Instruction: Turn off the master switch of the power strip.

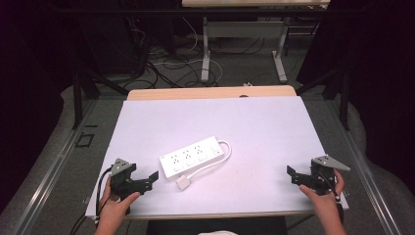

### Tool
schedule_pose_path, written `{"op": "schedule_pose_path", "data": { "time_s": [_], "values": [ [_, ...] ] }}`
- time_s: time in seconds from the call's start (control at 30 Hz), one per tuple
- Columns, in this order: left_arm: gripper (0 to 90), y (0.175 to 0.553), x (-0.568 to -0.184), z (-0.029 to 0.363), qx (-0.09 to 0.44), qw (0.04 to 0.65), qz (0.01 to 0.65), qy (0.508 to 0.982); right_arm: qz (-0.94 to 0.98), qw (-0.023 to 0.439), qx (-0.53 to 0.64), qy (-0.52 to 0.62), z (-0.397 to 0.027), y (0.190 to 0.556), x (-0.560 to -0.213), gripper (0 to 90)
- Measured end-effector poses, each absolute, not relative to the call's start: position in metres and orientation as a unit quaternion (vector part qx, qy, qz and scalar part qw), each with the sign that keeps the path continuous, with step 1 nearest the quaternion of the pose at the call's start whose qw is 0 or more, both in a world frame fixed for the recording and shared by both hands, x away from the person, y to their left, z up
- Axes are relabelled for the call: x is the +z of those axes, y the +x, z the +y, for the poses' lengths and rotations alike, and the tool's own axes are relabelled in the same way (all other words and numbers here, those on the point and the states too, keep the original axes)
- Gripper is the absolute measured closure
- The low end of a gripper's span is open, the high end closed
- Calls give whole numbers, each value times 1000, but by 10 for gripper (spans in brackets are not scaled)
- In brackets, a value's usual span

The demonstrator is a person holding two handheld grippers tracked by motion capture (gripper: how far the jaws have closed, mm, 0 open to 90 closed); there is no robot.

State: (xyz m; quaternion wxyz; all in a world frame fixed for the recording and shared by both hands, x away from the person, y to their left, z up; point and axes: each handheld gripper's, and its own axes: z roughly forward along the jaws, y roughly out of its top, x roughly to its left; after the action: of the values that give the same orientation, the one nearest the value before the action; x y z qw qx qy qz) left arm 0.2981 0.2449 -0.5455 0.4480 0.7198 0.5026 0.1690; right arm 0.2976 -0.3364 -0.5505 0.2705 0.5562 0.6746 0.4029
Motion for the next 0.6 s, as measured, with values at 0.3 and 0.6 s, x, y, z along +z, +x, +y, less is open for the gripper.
{"op": "schedule_pose_path", "data": {
  "time_s": [0.3, 0.6],
  "values": [
    [22, 295, -546, 245, 170, 445, 501, 723, 684, 302, 405, 525, -324, 301, -548, 30],
    [24, 289, -545, 246, 176, 442, 495, 727, 696, 308, 411, 503, -310, 299, -544, 55]
  ]
}}
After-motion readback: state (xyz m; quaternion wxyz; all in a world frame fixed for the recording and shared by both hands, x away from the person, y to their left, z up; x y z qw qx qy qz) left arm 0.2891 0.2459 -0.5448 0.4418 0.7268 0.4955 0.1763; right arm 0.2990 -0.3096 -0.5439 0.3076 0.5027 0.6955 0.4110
